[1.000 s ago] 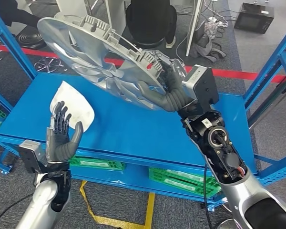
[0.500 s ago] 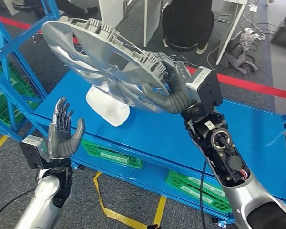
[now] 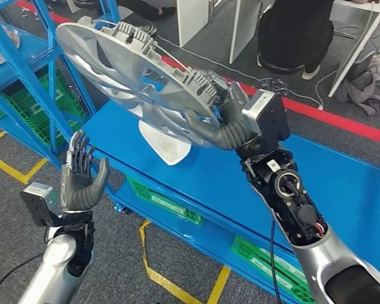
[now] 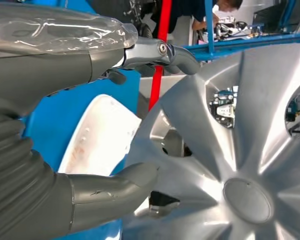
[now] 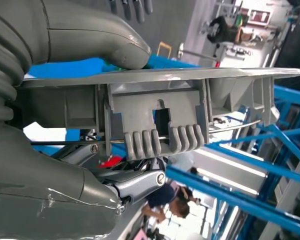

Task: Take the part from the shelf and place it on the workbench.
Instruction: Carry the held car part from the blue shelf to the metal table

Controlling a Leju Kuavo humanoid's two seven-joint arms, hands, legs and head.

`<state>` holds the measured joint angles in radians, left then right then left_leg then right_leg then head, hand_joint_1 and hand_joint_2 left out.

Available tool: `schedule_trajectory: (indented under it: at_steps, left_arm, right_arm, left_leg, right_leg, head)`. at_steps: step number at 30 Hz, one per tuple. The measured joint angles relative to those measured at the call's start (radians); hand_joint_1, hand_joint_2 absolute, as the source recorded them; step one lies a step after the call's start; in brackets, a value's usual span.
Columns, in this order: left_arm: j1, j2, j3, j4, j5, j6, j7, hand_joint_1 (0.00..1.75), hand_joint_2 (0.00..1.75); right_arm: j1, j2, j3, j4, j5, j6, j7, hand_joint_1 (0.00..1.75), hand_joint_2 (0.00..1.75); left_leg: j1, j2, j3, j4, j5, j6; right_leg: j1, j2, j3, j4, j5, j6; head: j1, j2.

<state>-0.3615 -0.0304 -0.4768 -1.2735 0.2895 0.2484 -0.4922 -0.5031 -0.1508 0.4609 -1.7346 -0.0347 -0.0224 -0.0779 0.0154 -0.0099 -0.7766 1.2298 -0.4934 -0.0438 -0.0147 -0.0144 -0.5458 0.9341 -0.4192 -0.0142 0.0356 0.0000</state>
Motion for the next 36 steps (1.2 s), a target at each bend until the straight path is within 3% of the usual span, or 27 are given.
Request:
schedule_trajectory:
  at_steps: [1,2,4,6,7,9,11,14,15,16,17,18,20,21,23,25,27,29,31,32,33,34,36]
  left_arm:
    - [0.001,-0.001,0.0,0.003,0.001,-0.001,-0.001,0.0,1.75]
    - [0.001,-0.001,0.0,0.006,0.001,-0.002,-0.002,0.0,1.75]
    - [-0.004,-0.002,0.0,0.011,0.002,-0.005,-0.004,0.0,1.75]
    - [-0.011,-0.007,0.0,0.016,0.002,-0.007,-0.007,0.0,1.75]
    - [-0.014,-0.01,0.0,0.019,0.002,-0.007,-0.009,0.0,1.75]
    - [-0.017,-0.013,0.0,0.027,0.004,-0.007,-0.016,0.0,1.75]
    - [-0.02,-0.016,0.0,0.035,0.006,-0.008,-0.026,0.0,1.75]
    - [-0.023,-0.024,0.0,0.043,0.008,-0.01,-0.033,0.0,1.75]
    - [-0.022,-0.025,0.0,0.047,0.009,-0.01,-0.035,0.0,1.75]
    - [-0.021,-0.026,0.0,0.05,0.009,-0.011,-0.035,0.0,1.75]
    - [-0.021,-0.026,0.0,0.053,0.008,-0.011,-0.036,0.0,1.75]
    - [-0.02,-0.026,0.0,0.054,0.008,-0.01,-0.036,0.0,1.75]
    - [-0.02,-0.026,0.0,0.056,0.007,-0.008,-0.036,0.0,1.75]
    - [-0.019,-0.026,0.0,0.056,0.007,-0.006,-0.036,0.0,1.75]
    - [-0.014,-0.024,0.0,0.056,0.007,-0.003,-0.037,0.0,1.75]
    - [-0.007,-0.021,0.001,0.056,0.006,-0.001,-0.037,0.0,1.75]
    - [-0.006,-0.018,0.001,0.056,0.006,0.0,-0.036,0.0,1.75]
    - [-0.005,-0.016,0.002,0.055,0.004,0.0,-0.036,0.0,1.75]
    - [0.002,-0.014,0.002,0.055,0.004,0.0,-0.036,0.0,1.75]
    - [0.006,-0.013,0.002,0.055,0.004,0.0,-0.036,0.0,1.75]
    - [0.008,-0.011,0.002,0.055,0.004,0.0,-0.035,0.0,1.75]
    - [0.008,-0.009,0.002,0.055,0.004,0.0,-0.034,0.0,1.75]
    - [0.006,-0.008,0.002,0.054,0.002,0.0,-0.031,0.0,1.75]
  right_arm:
    - [0.003,0.0,0.0,0.0,0.0,-0.002,0.0,1.75,1.75]
    - [0.005,0.0,0.0,0.0,0.0,-0.003,0.001,1.75,1.75]
    - [0.007,-0.001,-0.001,0.0,0.0,-0.004,0.001,1.75,1.75]
    - [0.009,-0.002,-0.002,-0.002,-0.001,-0.005,0.0,1.75,1.75]
    - [0.01,-0.002,-0.003,-0.003,-0.001,-0.006,0.0,1.75,1.75]
    - [0.013,-0.003,-0.003,-0.004,-0.001,-0.006,0.002,1.75,1.75]
    - [0.013,-0.004,-0.004,-0.005,-0.002,-0.006,0.004,1.75,1.75]
    - [0.014,-0.006,-0.002,-0.005,-0.006,-0.005,0.005,1.75,1.75]
    - [0.015,-0.006,-0.001,-0.004,-0.009,-0.005,0.006,1.75,1.75]
    - [0.015,-0.007,0.0,-0.003,-0.013,-0.005,0.007,1.75,1.75]
    - [0.016,-0.007,0.001,-0.002,-0.016,-0.005,0.008,1.75,1.75]
    - [0.016,-0.007,0.001,0.0,-0.018,-0.005,0.009,1.75,1.75]
    - [0.013,-0.007,0.003,0.003,-0.019,-0.005,0.008,1.75,1.75]
    - [0.012,-0.007,0.005,0.004,-0.02,-0.005,0.006,1.75,1.75]
    - [0.009,-0.007,0.01,0.009,-0.02,-0.004,0.002,1.75,1.75]
    - [0.008,-0.007,0.014,0.013,-0.02,-0.004,0.001,1.75,1.75]
    - [0.006,-0.007,0.016,0.017,-0.02,-0.004,-0.001,1.75,1.75]
    - [0.004,-0.007,0.018,0.018,-0.02,-0.004,-0.005,1.75,1.75]
    - [0.003,-0.007,0.02,0.021,-0.022,-0.004,-0.008,1.75,1.75]
    - [0.003,-0.007,0.021,0.023,-0.023,-0.004,-0.009,1.75,1.75]
    - [0.003,-0.007,0.022,0.025,-0.024,-0.003,-0.01,1.75,1.75]
    - [0.003,-0.007,0.024,0.026,-0.024,-0.003,-0.011,1.75,1.75]
    - [0.002,-0.007,0.027,0.027,-0.024,-0.003,-0.015,1.75,1.75]
  left_leg:
    - [0.001,0.003,-0.006,0.012,0.004,-0.001]
    - [0.002,0.006,0.013,-0.02,0.025,-0.001]
    - [0.0,0.039,0.097,-0.171,0.084,0.005]
    - [-0.008,0.071,0.155,-0.277,0.114,0.019]
    - [-0.011,0.076,0.161,-0.29,0.114,0.026]
    - [-0.012,0.053,0.162,-0.29,0.117,0.037]
    - [-0.008,0.034,0.165,-0.295,0.121,0.047]
    - [-0.005,0.002,0.166,-0.297,0.123,0.057]
    - [-0.005,-0.011,0.166,-0.297,0.123,0.057]
    - [-0.005,-0.025,0.166,-0.296,0.123,0.057]
    - [-0.005,-0.04,0.166,-0.295,0.123,0.057]
    - [-0.004,-0.055,0.167,-0.293,0.122,0.056]
    - [-0.004,-0.084,0.164,-0.286,0.121,0.051]
    - [-0.003,-0.097,0.158,-0.282,0.121,0.046]
    - [0.0,-0.122,0.144,-0.28,0.128,0.032]
    - [0.004,-0.135,0.136,-0.281,0.133,0.019]
    - [-0.002,-0.086,0.111,-0.234,0.106,0.011]
    - [-0.007,-0.02,0.044,-0.101,0.044,0.006]
    - [-0.006,-0.001,-0.021,0.024,0.005,0.004]
    - [-0.006,0.001,-0.028,0.035,0.01,0.005]
    - [-0.006,0.004,-0.011,0.002,0.032,0.007]
    - [-0.007,0.013,0.026,-0.067,0.064,0.01]
    - [-0.014,0.05,0.11,-0.216,0.114,0.021]
  right_leg:
    - [0.001,-0.014,0.0,0.0,-0.001,-0.001]
    - [0.002,-0.026,0.0,0.001,-0.001,0.0]
    - [0.004,-0.047,0.0,0.004,-0.004,0.004]
    - [0.01,-0.064,0.0,0.007,-0.009,0.012]
    - [0.013,-0.072,0.001,0.008,-0.012,0.017]
    - [0.013,-0.086,0.005,0.008,-0.017,0.027]
    - [0.008,-0.063,-0.007,0.041,-0.046,0.037]
    - [0.004,0.001,-0.098,0.246,-0.145,0.044]
    - [0.004,0.009,-0.129,0.309,-0.164,0.045]
    - [0.004,0.011,-0.145,0.337,-0.164,0.045]
    - [0.004,0.012,-0.143,0.324,-0.146,0.044]
    - [0.002,0.016,-0.122,0.272,-0.111,0.042]
    - [-0.005,0.059,-0.058,0.128,-0.039,0.041]
    - [-0.009,0.084,-0.033,0.073,-0.021,0.041]
    - [-0.01,0.108,-0.016,0.039,-0.02,0.038]
    - [-0.008,0.083,-0.013,0.035,-0.018,0.03]
    - [-0.009,0.053,-0.008,0.028,-0.014,0.017]
    - [-0.004,0.023,-0.006,0.025,-0.013,0.007]
    - [0.001,-0.007,-0.006,0.025,-0.014,0.004]
    - [0.002,-0.022,-0.006,0.025,-0.015,0.003]
    - [0.003,-0.035,-0.005,0.025,-0.016,0.002]
    - [0.004,-0.048,-0.005,0.025,-0.017,0.003]
    - [0.01,-0.068,-0.003,0.026,-0.021,0.008]
  head:
    - [-0.003,0.0]
    - [-0.006,0.0]
    - [-0.012,0.0]
    - [-0.012,0.0]
    - [-0.011,0.0]
    - [-0.007,0.0]
    - [-0.004,0.0]
    - [0.012,0.0]
    - [0.016,0.0]
    - [0.019,0.0]
    - [0.022,0.0]
    - [0.025,0.0]
    - [0.032,0.0]
    - [0.032,0.0]
    - [0.031,0.0]
    - [0.029,0.0]
    - [0.017,0.0]
    - [0.003,0.0]
    - [-0.004,0.0]
    - [-0.007,0.0]
    - [-0.009,0.0]
    - [-0.012,0.0]
    - [-0.015,0.0]
